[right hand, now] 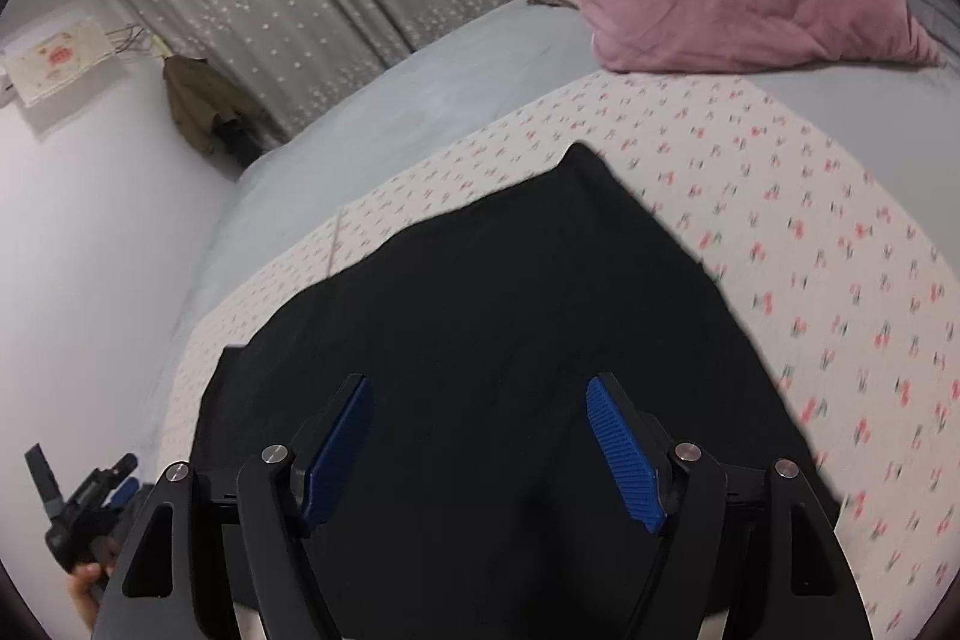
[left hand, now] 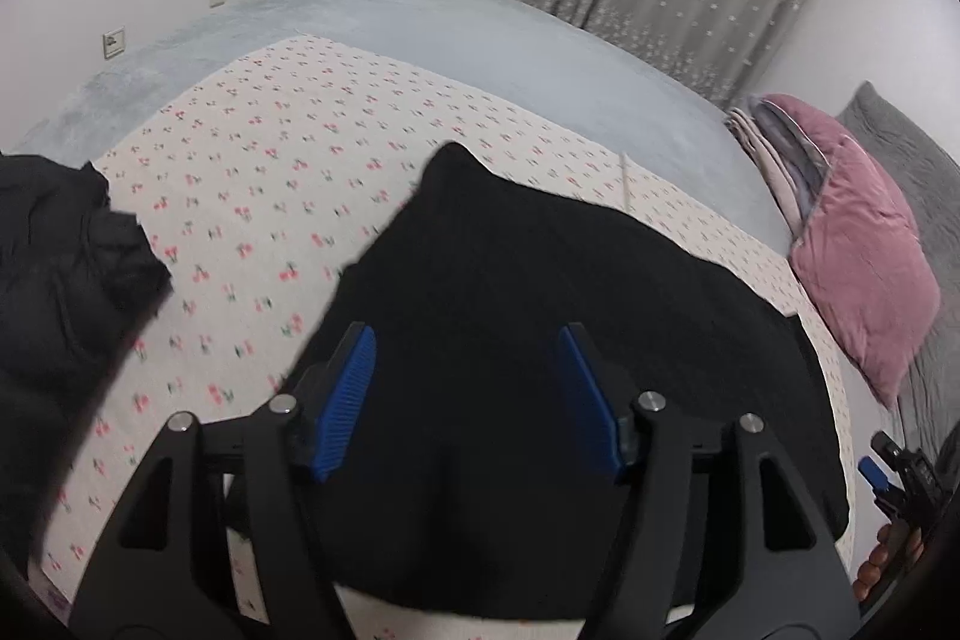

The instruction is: Fold large clothes

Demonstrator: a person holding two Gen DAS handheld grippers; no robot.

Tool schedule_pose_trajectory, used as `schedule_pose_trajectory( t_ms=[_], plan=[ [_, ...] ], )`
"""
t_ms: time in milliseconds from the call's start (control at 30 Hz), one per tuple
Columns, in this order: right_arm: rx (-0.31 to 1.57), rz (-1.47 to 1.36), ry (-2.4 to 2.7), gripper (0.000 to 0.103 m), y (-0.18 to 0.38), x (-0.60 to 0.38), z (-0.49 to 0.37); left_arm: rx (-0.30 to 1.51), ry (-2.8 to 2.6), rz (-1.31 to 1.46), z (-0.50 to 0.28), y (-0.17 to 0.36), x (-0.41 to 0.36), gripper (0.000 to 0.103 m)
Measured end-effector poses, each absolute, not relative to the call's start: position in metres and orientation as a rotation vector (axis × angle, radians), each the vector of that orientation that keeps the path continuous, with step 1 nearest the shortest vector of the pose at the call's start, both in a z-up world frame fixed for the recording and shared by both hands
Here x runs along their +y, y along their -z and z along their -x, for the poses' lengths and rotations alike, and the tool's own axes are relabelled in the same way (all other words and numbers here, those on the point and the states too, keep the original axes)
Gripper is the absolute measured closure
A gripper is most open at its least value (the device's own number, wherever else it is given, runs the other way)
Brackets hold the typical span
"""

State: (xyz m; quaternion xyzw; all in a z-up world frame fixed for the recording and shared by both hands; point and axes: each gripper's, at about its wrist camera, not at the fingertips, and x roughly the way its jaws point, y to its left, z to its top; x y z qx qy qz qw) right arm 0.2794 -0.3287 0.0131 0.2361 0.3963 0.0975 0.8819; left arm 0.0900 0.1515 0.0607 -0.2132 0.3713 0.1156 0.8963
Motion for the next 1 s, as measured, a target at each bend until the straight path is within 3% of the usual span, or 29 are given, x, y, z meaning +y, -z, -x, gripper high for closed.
schedule_pose_trajectory(
  t_ms=[167, 300, 500, 867, 1000],
  plan=[
    [0.844, -0.455, -0.159, 0.027, 0.013, -0.332, -0.258, 0.823, -0.329, 0.406, -0.092, -0.019, 0.158, 0.039],
    [0.824, -0.442, -0.047, 0.027, 0.042, -0.362, -0.25, 0.905, -0.398, 0.441, -0.09, 0.027, 0.184, 0.061],
    [0.883, -0.498, -0.056, 0.028, 0.078, -0.377, -0.273, 0.923, -0.395, 0.458, -0.092, 0.043, 0.199, 0.07],
    [0.886, -0.386, 0.014, 0.028, 0.077, -0.364, -0.276, 0.916, -0.417, 0.428, -0.087, 0.039, 0.195, 0.07],
    [0.775, -0.49, 0.002, 0.028, 0.046, -0.378, -0.243, 0.842, -0.456, 0.385, -0.071, 0.013, 0.186, 0.07]
  ],
)
